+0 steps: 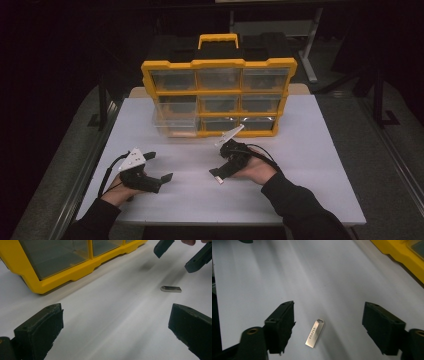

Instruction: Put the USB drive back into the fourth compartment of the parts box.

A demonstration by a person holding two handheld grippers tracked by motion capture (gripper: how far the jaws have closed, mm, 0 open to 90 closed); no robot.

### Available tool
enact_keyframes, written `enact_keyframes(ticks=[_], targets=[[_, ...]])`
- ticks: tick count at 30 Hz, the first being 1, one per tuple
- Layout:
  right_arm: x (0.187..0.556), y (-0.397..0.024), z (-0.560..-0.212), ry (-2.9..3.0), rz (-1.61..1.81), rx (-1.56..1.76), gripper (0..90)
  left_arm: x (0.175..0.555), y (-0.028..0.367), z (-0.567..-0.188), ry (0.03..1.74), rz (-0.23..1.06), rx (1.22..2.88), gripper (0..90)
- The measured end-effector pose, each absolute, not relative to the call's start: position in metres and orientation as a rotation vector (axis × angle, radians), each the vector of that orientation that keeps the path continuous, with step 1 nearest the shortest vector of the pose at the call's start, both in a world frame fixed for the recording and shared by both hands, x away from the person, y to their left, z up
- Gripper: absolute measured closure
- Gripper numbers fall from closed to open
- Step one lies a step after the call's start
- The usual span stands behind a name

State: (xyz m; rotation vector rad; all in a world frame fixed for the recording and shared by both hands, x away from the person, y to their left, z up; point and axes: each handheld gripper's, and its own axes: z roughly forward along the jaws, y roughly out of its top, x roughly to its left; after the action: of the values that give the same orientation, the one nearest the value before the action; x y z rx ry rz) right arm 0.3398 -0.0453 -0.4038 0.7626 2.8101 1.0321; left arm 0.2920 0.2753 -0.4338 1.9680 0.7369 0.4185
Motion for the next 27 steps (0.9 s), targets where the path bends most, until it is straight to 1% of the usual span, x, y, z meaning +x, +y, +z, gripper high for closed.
enact_keyframes(ticks=[13, 22, 27], targets=[[0.337, -0.039, -0.414, 2.889, 0.961, 0.717, 50.9, 0.292, 0.275, -0.434, 0.736, 0.417, 1.965, 0.0], [0.336, -0.036, -0.421, 2.931, 0.911, 0.702, 61.8, 0.292, 0.275, -0.433, 0.736, 0.417, 1.963, 0.0], [0.335, -0.035, -0.425, 2.942, 0.878, 0.703, 64.9, 0.292, 0.275, -0.433, 0.738, 0.418, 1.962, 0.0]])
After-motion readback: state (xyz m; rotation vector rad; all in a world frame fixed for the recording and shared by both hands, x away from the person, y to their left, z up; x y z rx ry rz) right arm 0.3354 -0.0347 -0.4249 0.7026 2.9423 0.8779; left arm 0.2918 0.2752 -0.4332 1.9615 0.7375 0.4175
